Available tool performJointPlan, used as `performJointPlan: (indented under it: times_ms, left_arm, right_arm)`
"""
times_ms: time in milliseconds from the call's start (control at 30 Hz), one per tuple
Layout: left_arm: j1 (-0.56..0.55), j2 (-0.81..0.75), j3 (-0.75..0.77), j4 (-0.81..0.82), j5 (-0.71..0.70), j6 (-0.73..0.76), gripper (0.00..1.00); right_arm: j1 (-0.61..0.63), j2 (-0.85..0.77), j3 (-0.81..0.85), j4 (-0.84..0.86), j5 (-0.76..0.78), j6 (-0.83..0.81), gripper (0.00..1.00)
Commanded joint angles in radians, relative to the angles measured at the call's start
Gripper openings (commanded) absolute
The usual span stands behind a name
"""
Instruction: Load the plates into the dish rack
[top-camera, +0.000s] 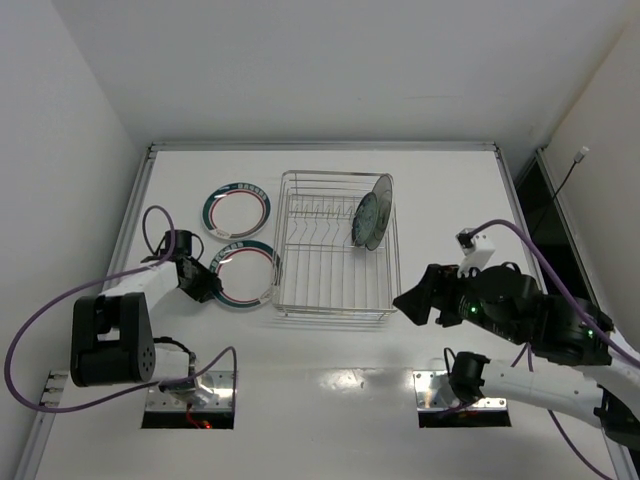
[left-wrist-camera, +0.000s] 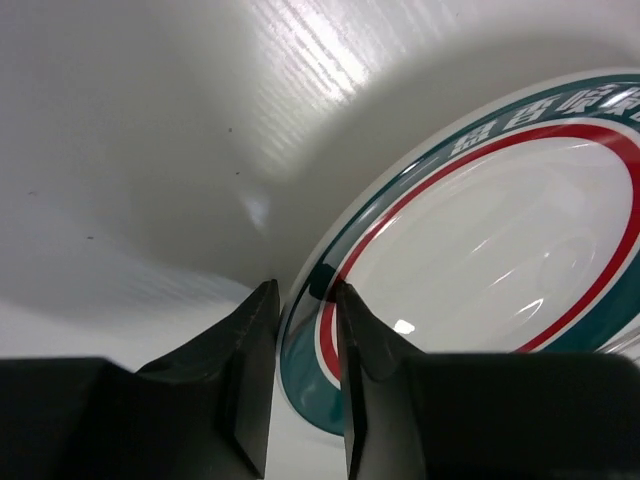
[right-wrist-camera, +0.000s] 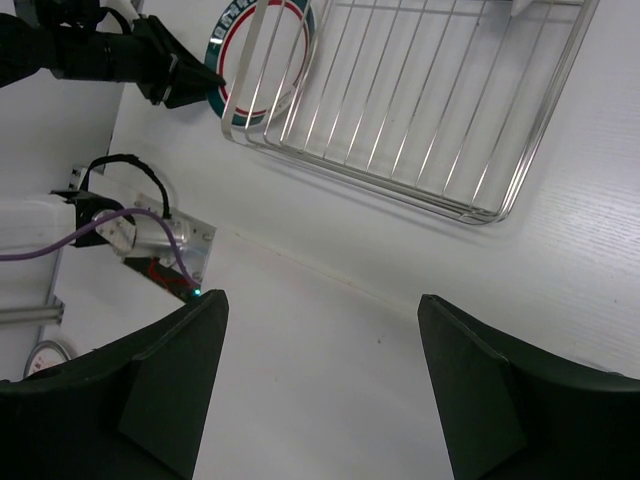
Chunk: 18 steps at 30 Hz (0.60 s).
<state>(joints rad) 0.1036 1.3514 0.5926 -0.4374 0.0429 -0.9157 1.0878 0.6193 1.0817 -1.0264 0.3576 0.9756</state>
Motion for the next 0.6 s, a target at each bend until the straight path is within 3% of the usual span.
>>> performJointPlan:
  times_ms: [0, 133, 567]
  left_arm:
    - [0.004, 0.046, -0.053, -0.026, -0.034, 0.005, 0.0]
    - [0.004, 0.009, -0.018, -0.06, -0.044, 0.005, 0.0]
    - [0.004, -0.373, 0.171, -0.156, -0.026, -0.064, 0.0]
  right_arm:
    - [-0.003, -0.006, 0.044, -0.017, 0.012, -0.006, 0.74]
    - [-0.003, -0.006, 0.044, -0.017, 0.012, -0.006, 0.74]
    - [-0.003, 0.003, 0.035, 0.025, -0.017, -0.006, 0.74]
